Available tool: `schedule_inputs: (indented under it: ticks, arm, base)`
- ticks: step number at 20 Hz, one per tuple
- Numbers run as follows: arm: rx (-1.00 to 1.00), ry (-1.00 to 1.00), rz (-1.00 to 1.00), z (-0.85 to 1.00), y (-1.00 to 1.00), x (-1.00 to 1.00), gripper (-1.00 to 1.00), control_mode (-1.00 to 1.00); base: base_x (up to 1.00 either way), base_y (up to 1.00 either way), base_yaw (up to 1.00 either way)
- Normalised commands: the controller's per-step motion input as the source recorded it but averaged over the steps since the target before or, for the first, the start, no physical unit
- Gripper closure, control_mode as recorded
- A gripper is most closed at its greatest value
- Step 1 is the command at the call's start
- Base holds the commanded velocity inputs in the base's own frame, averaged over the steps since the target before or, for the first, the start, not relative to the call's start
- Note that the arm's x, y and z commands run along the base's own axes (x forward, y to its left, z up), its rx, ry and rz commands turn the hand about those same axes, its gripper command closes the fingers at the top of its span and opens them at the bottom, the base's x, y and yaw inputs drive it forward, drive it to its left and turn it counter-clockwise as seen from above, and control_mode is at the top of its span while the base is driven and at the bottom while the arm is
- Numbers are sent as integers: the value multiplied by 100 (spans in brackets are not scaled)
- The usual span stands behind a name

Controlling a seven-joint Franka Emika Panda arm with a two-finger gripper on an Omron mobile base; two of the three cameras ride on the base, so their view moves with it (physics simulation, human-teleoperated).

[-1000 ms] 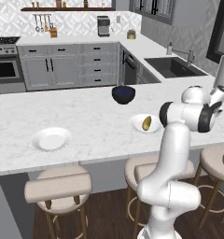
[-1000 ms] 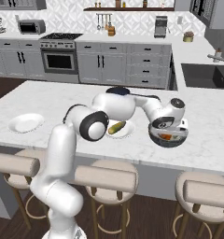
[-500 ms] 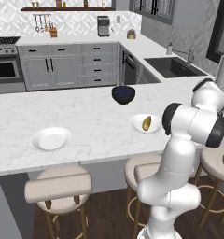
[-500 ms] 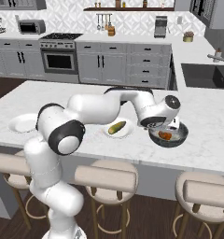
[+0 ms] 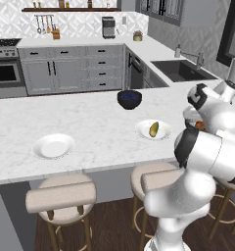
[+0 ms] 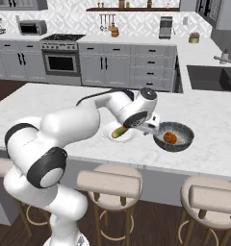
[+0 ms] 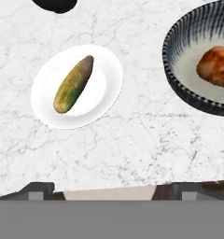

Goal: Pick the chicken drumstick and cucumber from their plates and place them in the bowl. Then put the bowl in the fridge.

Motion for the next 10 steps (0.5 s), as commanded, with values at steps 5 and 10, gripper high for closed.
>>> schedule_inputs:
  ticks: [5,10]
  arm:
    - [-9,24,-10,0,93,9,-100,-100]
    - [0,22,-3,0,49,38,-100,-100]
  base:
    - [0,0,0]
    - [0,0,0]
